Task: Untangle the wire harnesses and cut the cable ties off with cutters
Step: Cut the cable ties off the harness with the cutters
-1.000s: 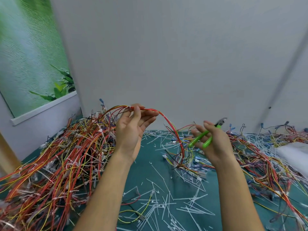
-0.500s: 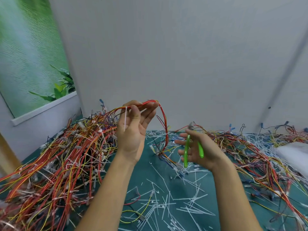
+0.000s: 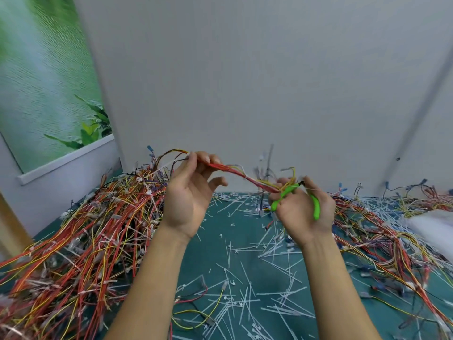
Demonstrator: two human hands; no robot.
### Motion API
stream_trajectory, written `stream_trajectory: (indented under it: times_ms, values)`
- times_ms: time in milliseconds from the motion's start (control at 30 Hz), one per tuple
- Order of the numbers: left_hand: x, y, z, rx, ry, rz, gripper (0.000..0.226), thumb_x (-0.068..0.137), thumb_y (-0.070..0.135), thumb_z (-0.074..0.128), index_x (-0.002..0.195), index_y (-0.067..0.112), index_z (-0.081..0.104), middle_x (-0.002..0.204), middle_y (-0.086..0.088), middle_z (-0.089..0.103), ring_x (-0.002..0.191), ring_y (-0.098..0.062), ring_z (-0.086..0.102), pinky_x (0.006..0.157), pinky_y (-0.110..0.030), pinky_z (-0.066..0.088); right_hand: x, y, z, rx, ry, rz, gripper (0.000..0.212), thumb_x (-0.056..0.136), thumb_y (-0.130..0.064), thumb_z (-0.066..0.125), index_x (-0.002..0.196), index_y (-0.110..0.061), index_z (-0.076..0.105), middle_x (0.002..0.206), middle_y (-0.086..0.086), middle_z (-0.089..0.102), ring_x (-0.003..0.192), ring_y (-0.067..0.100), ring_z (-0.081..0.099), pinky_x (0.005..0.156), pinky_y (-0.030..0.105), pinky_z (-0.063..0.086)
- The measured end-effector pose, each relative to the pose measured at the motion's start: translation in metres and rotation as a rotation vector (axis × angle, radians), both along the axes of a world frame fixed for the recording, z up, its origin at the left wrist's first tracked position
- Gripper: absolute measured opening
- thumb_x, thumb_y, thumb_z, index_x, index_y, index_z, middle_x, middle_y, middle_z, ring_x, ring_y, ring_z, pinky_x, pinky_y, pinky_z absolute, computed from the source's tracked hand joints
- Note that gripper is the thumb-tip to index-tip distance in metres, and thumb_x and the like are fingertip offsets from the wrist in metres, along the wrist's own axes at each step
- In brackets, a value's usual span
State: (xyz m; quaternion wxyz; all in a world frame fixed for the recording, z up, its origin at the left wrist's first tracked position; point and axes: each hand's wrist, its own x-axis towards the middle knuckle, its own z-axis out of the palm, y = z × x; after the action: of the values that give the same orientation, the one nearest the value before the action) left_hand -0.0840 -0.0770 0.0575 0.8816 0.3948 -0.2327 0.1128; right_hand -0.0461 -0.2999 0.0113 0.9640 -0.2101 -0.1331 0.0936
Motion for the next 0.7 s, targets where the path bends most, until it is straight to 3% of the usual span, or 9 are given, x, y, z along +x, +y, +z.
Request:
stream_trajectory:
  times_ms: [133, 233, 300, 400, 500, 567, 633, 700]
  values:
    - [0.011, 0.006, -0.005, 0.212, 0.043, 0.385, 0.026, 0.109, 0.02, 0.041, 0.11, 0.005, 0.063, 0.105, -0.008, 0.07, 0.098, -0.026, 0.068, 0.073, -0.033, 0.055, 0.002, -0.007, 0.0, 0.061, -0.046, -0.026, 0.018, 0.098, -0.03, 0.046, 0.094, -0.013, 0.051, 0.091, 0.005, 0.056, 0.081, 0.022, 0.058, 0.074, 0.033, 0.043]
    - [0.017, 0.012, -0.007, 0.197, 0.094, 0.504, 0.022, 0.107, 0.012, 0.047, 0.126, 0.003, 0.054, 0.107, -0.012, 0.073, 0.097, -0.026, 0.073, 0.075, -0.03, 0.057, 0.005, -0.008, -0.003, 0.084, -0.003, -0.036, 0.019, 0.098, -0.028, 0.046, 0.089, -0.014, 0.054, 0.088, 0.005, 0.058, 0.079, 0.021, 0.057, 0.071, 0.033, 0.045]
    - [0.017, 0.019, -0.007, 0.19, 0.072, 0.444, 0.03, 0.107, 0.012, 0.047, 0.135, 0.002, 0.048, 0.117, -0.016, 0.071, 0.11, -0.033, 0.069, 0.083, -0.035, 0.056, 0.009, -0.009, -0.007, 0.094, 0.067, -0.052, 0.016, 0.096, -0.026, 0.047, 0.087, -0.014, 0.052, 0.086, 0.004, 0.056, 0.075, 0.021, 0.056, 0.07, 0.034, 0.045]
    - [0.009, 0.028, -0.002, 0.106, -0.001, 0.126, 0.046, 0.105, 0.019, 0.035, 0.147, 0.003, 0.042, 0.141, -0.019, 0.059, 0.132, -0.038, 0.054, 0.103, -0.049, 0.046, 0.013, -0.006, -0.013, 0.056, 0.192, -0.1, 0.009, 0.089, -0.021, 0.051, 0.083, -0.016, 0.048, 0.083, 0.002, 0.049, 0.07, 0.021, 0.052, 0.071, 0.035, 0.039]
    - [0.003, 0.02, 0.002, 0.09, -0.025, 0.013, 0.049, 0.106, 0.031, 0.032, 0.149, 0.008, 0.042, 0.143, -0.015, 0.058, 0.131, -0.036, 0.055, 0.101, -0.048, 0.049, 0.013, 0.002, -0.016, -0.006, 0.306, -0.147, 0.01, 0.088, -0.02, 0.052, 0.079, -0.015, 0.05, 0.076, 0.007, 0.056, 0.07, 0.024, 0.054, 0.072, 0.037, 0.041]
    - [0.003, 0.01, 0.002, 0.129, -0.063, 0.116, 0.042, 0.106, 0.032, 0.039, 0.142, 0.014, 0.051, 0.131, -0.01, 0.065, 0.121, -0.031, 0.062, 0.092, -0.042, 0.054, 0.013, 0.007, -0.017, -0.153, 0.374, -0.135, 0.011, 0.093, -0.023, 0.053, 0.085, -0.016, 0.051, 0.08, 0.011, 0.062, 0.072, 0.028, 0.061, 0.075, 0.038, 0.045]
    - [0.003, 0.001, -0.001, 0.125, -0.104, 0.192, 0.034, 0.102, 0.03, 0.049, 0.133, 0.02, 0.061, 0.117, -0.008, 0.07, 0.11, -0.027, 0.066, 0.084, -0.036, 0.056, 0.012, 0.01, -0.016, -0.462, 0.382, -0.115, 0.009, 0.098, -0.024, 0.053, 0.095, -0.015, 0.053, 0.082, 0.011, 0.068, 0.074, 0.033, 0.068, 0.073, 0.038, 0.044]
    - [0.004, -0.005, -0.003, 0.127, -0.117, 0.252, 0.027, 0.101, 0.028, 0.053, 0.122, 0.021, 0.068, 0.104, -0.007, 0.07, 0.101, -0.027, 0.068, 0.079, -0.033, 0.055, 0.01, 0.012, -0.014, -0.831, 0.321, -0.122, 0.013, 0.102, -0.025, 0.053, 0.108, -0.013, 0.056, 0.098, 0.007, 0.071, 0.077, 0.036, 0.074, 0.065, 0.034, 0.045]
